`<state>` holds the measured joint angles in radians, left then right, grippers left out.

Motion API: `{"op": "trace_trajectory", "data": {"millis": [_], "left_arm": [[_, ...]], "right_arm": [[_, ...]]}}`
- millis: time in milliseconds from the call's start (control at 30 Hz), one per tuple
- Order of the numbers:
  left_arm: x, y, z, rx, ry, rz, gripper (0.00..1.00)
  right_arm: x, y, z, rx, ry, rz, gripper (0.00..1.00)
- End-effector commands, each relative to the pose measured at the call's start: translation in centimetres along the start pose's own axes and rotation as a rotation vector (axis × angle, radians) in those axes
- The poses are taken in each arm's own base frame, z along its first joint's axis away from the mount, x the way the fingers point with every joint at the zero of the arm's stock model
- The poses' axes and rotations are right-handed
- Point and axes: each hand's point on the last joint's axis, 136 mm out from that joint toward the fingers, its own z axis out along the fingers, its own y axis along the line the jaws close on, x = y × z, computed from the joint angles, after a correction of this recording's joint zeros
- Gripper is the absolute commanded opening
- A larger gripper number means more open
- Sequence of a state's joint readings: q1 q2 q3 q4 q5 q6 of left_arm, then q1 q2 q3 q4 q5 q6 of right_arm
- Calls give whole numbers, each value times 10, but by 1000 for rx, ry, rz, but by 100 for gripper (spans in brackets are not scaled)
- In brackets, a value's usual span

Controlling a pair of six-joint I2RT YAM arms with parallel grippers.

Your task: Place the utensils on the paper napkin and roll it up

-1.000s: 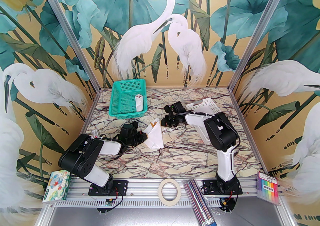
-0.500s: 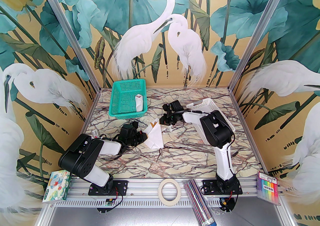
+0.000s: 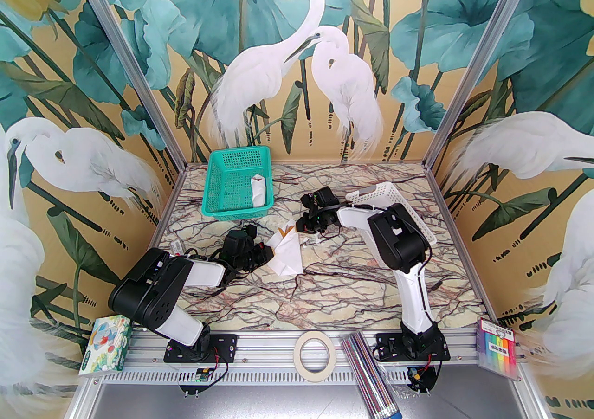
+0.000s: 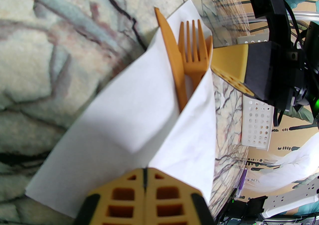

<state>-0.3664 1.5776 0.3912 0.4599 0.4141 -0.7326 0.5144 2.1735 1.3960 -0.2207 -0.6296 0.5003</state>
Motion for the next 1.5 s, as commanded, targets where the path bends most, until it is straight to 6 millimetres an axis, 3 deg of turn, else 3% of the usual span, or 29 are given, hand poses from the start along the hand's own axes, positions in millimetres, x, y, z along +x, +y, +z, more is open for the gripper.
{"op": "trace_trajectory", "data": {"millis": [0, 367, 500, 633, 1067, 1467], "left_arm": [[15, 30, 2, -112, 45, -21, 0], [15, 29, 1, -112, 42, -21, 0], [15, 29, 1, -113, 42, -19, 0], [15, 29, 1, -115, 41, -19, 0], [14, 29, 0, -115, 40, -17, 0], [15, 29, 0, -119, 41, -19, 0]], "right_arm": [[-1, -14, -2, 54, 3, 7, 10], [-8, 14, -28, 19, -36, -29, 11], [0, 22, -33, -18, -35, -16, 11], [14, 27, -25, -43, -5, -8, 12], [37, 5, -2, 12, 59, 39, 12], [41, -1, -9, 71, 69, 26, 12]]}}
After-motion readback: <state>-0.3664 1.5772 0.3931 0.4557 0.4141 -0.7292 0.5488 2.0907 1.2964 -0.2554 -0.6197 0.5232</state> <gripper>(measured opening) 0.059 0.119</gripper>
